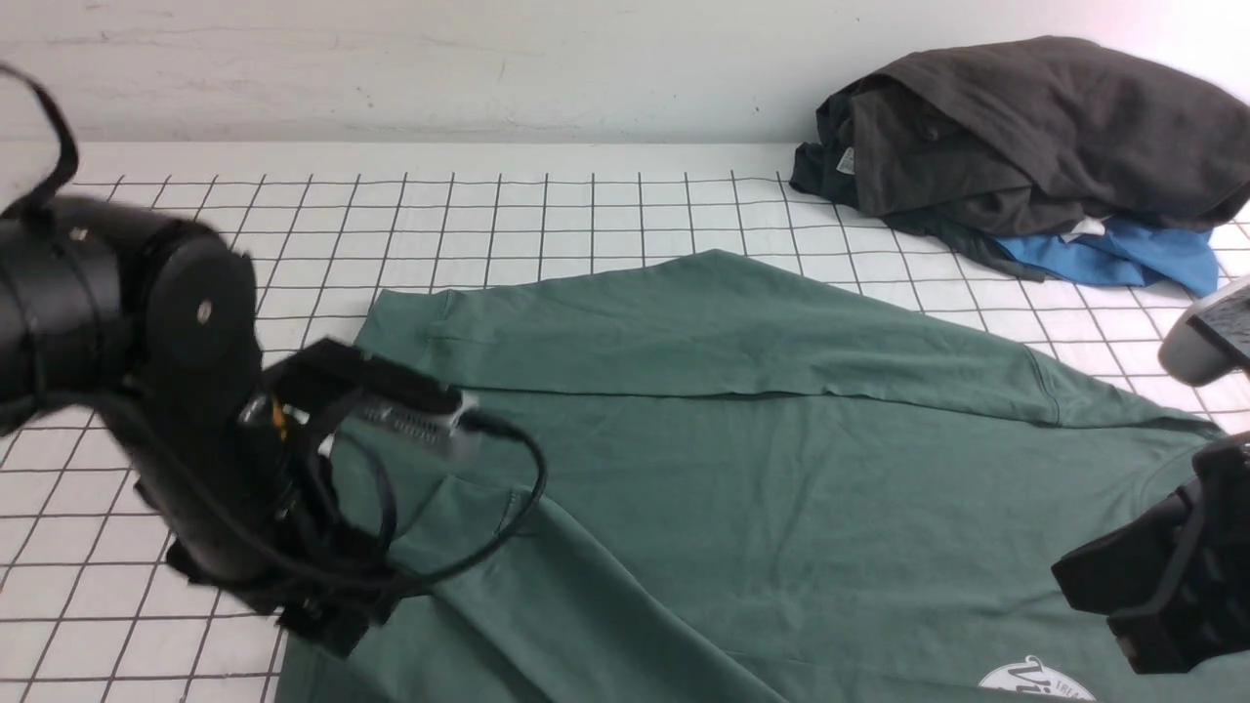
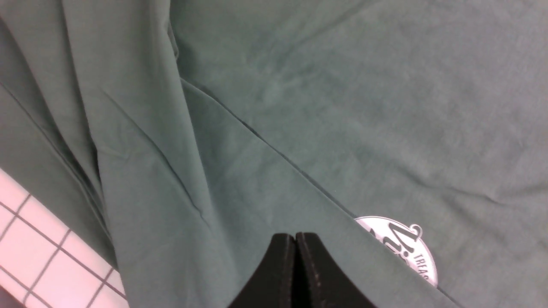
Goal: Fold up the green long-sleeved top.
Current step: Use the left arm to clamp the cuff farthest from it
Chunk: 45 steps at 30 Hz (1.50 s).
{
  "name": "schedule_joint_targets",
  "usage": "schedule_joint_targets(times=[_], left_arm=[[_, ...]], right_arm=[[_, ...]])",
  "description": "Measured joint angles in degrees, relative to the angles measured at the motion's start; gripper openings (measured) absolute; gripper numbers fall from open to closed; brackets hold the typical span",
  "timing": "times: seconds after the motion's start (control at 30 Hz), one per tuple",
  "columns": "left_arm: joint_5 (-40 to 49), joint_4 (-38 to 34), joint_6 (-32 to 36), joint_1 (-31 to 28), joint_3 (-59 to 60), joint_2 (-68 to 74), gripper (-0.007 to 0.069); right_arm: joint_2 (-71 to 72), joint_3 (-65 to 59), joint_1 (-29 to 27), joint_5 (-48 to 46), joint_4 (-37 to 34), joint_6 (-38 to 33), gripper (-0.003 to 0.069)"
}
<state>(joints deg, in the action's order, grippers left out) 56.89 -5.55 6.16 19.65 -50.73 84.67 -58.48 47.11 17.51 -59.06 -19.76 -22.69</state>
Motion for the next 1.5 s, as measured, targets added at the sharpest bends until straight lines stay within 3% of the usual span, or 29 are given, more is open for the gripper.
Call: schedule_joint_targets(times=[0.2, 0.47, 0.87, 0.97, 1.5], left_arm=[[-5.9, -2.9, 0.0, 0.0, 9.1, -0.2, 0.0426], [-9.7, -4.2, 0.0, 0.1, 10.9, 2.6, 0.04], [-9.0, -4.4, 0.4, 0.1, 10.9, 4.9, 0.0055], [-8.1, -4.4, 0.4, 0.1, 10.9, 4.5, 0.0002], [-4.1, -4.4, 0.2, 0.1, 11.0, -3.9, 0.0]], right_arm=[[0.0, 0.0, 0.0, 0.0, -1.4, 0.0, -0.0015], [0.0, 0.0, 0.0, -0.1, -1.8, 0.0, -0.0015], [0.0, 0.0, 0.0, -0.5, -1.8, 0.0, -0.0015], [0.0, 0.0, 0.0, -0.6, -1.8, 0.0, -0.0015], [0.0, 0.0, 0.0, -1.1, -1.9, 0.0, -0.0015]])
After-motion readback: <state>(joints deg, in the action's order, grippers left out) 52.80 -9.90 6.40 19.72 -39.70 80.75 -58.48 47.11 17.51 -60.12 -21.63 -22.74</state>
